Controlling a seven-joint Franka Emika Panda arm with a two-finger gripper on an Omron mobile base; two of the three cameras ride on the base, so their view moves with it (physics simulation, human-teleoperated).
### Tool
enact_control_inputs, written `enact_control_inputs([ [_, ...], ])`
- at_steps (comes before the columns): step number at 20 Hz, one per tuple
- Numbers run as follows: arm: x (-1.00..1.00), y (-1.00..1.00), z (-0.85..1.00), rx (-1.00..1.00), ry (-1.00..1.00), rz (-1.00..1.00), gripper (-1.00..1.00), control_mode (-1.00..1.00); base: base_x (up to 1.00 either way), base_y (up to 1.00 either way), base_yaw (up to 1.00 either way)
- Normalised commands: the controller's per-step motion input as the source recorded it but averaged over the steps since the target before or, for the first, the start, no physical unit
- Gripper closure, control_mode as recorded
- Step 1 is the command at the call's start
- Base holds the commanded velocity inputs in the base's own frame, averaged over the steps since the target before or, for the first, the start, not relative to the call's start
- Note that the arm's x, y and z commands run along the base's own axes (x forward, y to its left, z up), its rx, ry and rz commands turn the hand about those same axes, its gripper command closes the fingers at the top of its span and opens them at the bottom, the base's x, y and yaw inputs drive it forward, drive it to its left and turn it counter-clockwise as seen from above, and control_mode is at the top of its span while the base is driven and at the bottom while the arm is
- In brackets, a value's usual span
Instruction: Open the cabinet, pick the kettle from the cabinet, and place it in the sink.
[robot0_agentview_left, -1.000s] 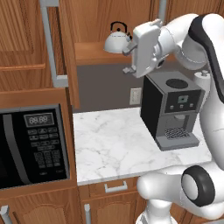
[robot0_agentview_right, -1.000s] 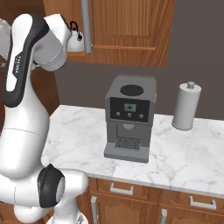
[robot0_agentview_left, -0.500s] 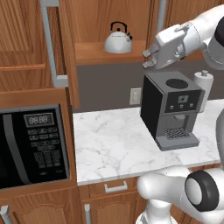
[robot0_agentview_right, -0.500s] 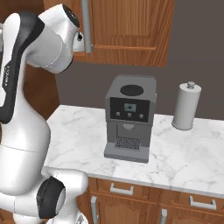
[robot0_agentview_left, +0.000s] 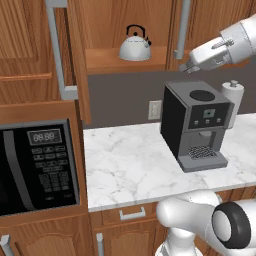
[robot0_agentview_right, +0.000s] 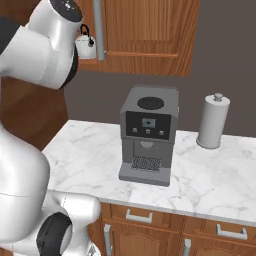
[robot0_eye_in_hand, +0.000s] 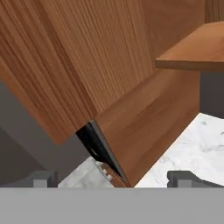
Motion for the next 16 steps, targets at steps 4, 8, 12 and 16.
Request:
enact_control_inputs([
  [4,0.06,-0.3,0.0,-0.16,-0.03,-0.43,-1.0,-1.0,0.0,0.0,0.0],
  [8,0.13,-0.29,0.02,-0.13,-0.02,-0.41,-1.0,-1.0,0.0,0.0,0.0],
  [12,0.2,-0.26,0.03,-0.07,-0.17,-0.26,-1.0,-1.0,0.0,0.0,0.0],
  [16,0.19,-0.31,0.03,-0.01,-0.22,-0.14,-1.0,-1.0,0.0,0.0,0.0],
])
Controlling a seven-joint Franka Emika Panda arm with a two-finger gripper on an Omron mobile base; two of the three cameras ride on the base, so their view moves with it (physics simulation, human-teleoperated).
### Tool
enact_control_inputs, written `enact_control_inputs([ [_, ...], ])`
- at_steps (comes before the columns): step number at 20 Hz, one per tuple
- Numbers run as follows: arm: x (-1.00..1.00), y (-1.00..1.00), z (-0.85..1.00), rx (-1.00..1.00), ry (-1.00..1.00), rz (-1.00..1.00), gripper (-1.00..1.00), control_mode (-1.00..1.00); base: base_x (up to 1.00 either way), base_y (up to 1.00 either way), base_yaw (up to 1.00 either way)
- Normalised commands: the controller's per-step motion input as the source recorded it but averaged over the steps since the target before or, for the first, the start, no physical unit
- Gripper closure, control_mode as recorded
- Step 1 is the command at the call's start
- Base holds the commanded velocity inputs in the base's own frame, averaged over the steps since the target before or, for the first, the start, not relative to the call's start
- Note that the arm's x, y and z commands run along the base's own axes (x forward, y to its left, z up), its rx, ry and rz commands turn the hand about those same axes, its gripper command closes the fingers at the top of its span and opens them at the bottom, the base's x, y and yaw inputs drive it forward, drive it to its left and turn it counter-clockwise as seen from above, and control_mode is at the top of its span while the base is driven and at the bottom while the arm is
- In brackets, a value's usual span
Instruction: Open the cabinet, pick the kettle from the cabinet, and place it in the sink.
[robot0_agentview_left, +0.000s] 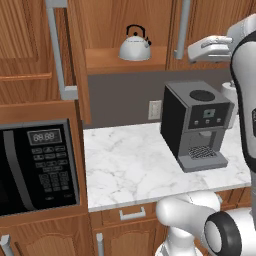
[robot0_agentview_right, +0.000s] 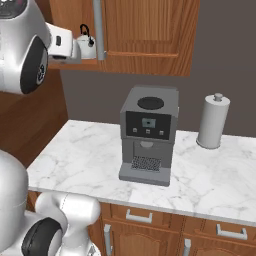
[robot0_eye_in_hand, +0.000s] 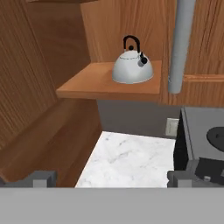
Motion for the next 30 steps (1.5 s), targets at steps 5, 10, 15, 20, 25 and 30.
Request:
enact_control_inputs([
  [5,0.23,-0.32,0.0,-0.03,-0.13,-0.09,-1.0,-1.0,0.0,0.0,0.0],
  [10,0.38,-0.27,0.0,-0.01,-0.05,-0.07,-1.0,-1.0,0.0,0.0,0.0],
  [15,0.46,-0.2,0.0,0.0,0.0,-0.04,-1.0,-1.0,0.0,0.0,0.0],
  [20,0.48,-0.15,0.0,0.0,0.0,0.0,-1.0,-1.0,0.0,0.0,0.0],
  [25,0.47,-0.06,0.0,0.0,0.0,0.0,-1.0,-1.0,0.0,0.0,0.0],
  [30,0.47,0.01,0.02,0.0,0.0,-0.08,-1.0,-1.0,0.0,0.0,0.0],
])
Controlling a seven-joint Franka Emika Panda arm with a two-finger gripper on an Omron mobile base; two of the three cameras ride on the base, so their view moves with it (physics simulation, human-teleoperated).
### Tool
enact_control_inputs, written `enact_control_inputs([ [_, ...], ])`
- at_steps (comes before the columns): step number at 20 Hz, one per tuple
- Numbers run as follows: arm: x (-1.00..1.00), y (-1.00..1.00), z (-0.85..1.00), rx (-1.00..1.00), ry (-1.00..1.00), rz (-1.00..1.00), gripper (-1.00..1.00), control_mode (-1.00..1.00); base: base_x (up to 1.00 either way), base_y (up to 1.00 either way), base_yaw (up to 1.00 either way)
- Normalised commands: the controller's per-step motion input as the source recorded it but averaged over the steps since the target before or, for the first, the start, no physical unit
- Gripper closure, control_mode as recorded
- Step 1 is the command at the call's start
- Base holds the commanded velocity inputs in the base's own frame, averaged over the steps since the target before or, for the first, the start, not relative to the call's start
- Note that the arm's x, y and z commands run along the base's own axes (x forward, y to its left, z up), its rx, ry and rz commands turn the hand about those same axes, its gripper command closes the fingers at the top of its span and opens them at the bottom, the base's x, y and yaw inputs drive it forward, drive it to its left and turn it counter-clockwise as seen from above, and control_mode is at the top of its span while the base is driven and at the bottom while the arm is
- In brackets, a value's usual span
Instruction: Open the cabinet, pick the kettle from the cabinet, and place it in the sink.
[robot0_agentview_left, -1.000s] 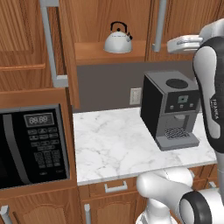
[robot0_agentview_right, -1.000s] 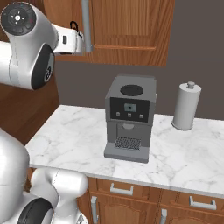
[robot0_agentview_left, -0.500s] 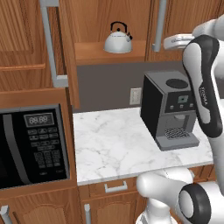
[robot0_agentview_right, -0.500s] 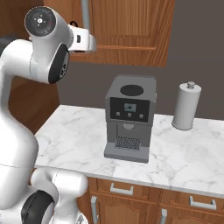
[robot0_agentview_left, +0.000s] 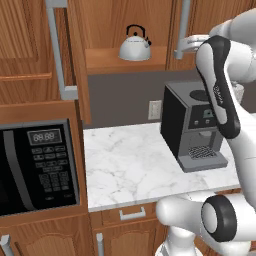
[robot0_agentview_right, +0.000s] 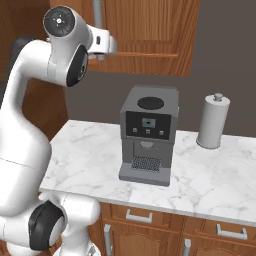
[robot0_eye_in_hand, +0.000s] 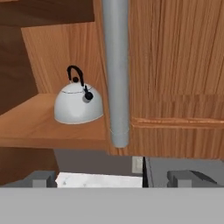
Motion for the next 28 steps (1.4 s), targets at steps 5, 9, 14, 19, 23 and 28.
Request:
enact_control_inputs([
  [5,0.45,0.03,0.01,0.0,0.0,-0.14,-1.0,-1.0,0.0,0.0,0.0],
  [9,0.45,0.01,0.03,0.0,0.0,-0.13,-1.0,-1.0,0.0,0.0,0.0],
  [14,0.44,0.0,0.06,0.0,0.0,-0.05,-1.0,-1.0,0.0,0.0,0.0],
  [19,0.4,0.01,0.06,0.01,0.0,0.0,-1.0,-1.0,0.0,0.0,0.0],
  [23,0.4,0.02,0.03,0.02,0.01,0.0,-1.0,-1.0,0.0,0.0,0.0],
  [28,0.38,0.03,0.0,0.05,0.04,0.0,-1.0,-1.0,0.0,0.0,0.0],
])
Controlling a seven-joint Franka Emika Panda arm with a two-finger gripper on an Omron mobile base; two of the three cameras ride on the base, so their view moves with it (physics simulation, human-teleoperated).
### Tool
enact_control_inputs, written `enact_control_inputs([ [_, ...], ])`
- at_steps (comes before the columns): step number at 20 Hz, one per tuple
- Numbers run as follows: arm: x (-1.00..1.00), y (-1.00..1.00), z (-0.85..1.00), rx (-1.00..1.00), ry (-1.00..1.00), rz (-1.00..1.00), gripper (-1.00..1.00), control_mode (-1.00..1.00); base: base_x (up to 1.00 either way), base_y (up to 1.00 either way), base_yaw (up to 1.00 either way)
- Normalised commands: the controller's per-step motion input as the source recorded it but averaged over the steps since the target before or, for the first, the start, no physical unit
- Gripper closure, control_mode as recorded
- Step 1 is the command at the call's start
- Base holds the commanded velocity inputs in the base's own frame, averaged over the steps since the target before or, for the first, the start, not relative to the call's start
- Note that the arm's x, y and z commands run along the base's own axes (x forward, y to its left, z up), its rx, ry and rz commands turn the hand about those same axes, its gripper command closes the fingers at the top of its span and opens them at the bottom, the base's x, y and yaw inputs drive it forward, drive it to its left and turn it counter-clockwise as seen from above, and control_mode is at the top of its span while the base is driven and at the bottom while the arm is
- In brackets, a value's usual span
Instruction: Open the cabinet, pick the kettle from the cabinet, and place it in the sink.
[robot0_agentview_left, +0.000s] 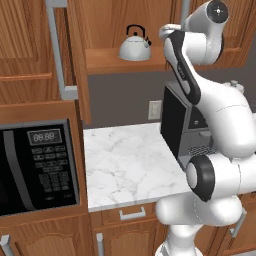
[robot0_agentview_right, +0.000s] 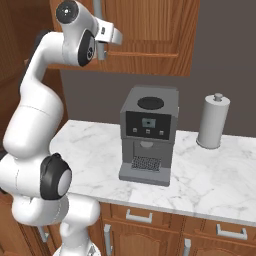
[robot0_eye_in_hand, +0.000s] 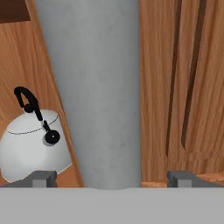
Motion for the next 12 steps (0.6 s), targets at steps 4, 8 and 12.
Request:
enact_control_inputs([
  [4,0.36,0.01,0.0,0.06,0.05,0.0,-1.0,-1.0,0.0,0.0,0.0],
  [8,0.31,0.02,0.0,0.05,0.02,0.0,1.0,-1.0,0.0,0.0,0.0],
  [12,0.14,0.0,-0.02,0.04,0.0,0.0,1.0,-1.0,0.0,0.0,0.0],
])
